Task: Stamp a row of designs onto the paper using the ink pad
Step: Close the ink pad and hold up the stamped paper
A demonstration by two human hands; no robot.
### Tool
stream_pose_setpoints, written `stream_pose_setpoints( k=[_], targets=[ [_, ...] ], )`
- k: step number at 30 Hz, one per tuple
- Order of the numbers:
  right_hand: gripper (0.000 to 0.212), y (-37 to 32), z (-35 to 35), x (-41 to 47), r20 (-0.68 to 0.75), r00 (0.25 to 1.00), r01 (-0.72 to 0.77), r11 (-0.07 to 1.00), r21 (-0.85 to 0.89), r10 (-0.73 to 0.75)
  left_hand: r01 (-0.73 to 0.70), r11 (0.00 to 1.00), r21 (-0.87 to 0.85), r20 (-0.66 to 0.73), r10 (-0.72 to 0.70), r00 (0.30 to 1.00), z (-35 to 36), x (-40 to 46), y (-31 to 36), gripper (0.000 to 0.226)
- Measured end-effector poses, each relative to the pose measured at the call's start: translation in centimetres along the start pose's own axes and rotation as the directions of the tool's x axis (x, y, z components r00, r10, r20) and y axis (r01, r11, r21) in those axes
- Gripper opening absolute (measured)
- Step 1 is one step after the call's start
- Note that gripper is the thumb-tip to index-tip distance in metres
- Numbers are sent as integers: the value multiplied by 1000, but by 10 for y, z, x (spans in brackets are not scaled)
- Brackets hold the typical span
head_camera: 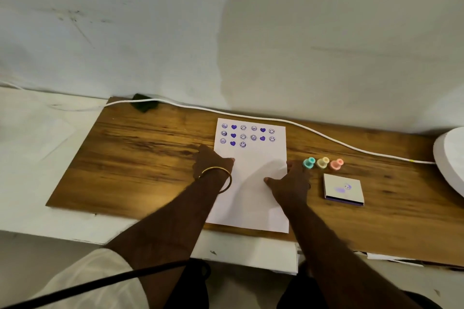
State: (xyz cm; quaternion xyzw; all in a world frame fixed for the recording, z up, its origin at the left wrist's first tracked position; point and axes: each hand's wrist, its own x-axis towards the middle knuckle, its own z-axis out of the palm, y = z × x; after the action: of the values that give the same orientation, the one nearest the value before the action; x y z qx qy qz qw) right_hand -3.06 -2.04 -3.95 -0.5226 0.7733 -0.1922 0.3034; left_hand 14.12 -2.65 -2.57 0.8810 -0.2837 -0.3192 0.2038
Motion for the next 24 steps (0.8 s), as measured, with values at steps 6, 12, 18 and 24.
stream_pose_setpoints(
  k=[6,12,18,24],
  targets=[
    [77,3,-4,2,43,999,-12,999,49,10,-111,979,-169,48,121,992,-10,6,5,38],
    [82,0,-18,-8,143,987,-77,997,20,73,-215,898,-384,99,272,957,-41,-16,19,21],
    [86,-21,-63,-32,111,989,-136,913,385,101,-340,810,-478,83,427,900,-89,-68,30,22],
    [51,-41,-150,-90,192,973,-45,710,702,-128,-363,685,-632,126,553,824,-154,-142,30,22]
  ],
)
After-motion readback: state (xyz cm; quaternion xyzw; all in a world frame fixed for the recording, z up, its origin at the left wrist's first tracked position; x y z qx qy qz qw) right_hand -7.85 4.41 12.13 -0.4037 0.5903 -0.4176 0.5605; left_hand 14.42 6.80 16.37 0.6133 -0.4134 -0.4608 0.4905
